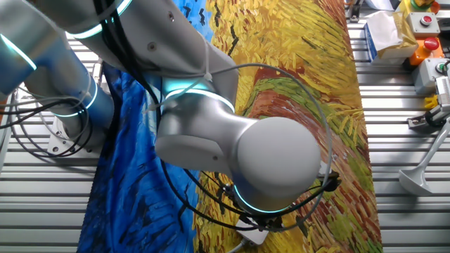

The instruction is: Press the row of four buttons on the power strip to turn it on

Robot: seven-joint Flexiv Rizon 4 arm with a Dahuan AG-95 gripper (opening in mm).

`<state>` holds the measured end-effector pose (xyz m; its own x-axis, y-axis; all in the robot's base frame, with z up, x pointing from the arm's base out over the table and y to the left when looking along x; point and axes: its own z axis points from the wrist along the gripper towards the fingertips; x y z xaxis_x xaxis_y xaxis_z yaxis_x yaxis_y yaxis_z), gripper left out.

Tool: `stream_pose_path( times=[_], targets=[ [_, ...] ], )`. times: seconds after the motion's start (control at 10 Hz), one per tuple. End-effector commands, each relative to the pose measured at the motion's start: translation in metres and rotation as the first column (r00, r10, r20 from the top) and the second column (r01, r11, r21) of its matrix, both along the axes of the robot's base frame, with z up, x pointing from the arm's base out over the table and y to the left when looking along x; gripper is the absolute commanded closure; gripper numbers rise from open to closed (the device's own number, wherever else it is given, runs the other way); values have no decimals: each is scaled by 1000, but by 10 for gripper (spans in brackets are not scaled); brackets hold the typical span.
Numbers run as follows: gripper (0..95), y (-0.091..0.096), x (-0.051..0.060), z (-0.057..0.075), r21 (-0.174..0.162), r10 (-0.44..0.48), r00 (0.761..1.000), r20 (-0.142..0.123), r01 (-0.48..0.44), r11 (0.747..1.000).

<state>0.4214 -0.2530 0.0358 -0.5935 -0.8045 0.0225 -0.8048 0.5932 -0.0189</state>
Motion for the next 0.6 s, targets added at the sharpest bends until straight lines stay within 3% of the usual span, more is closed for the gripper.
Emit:
stream_pose_path(
  times=[0.1,0.6],
  targets=[
    [0,0,-1,-1,1,2,1000,1,-2,1000],
    [0,4,-7,-6,0,-16,1000,5,16,1000]
  ],
)
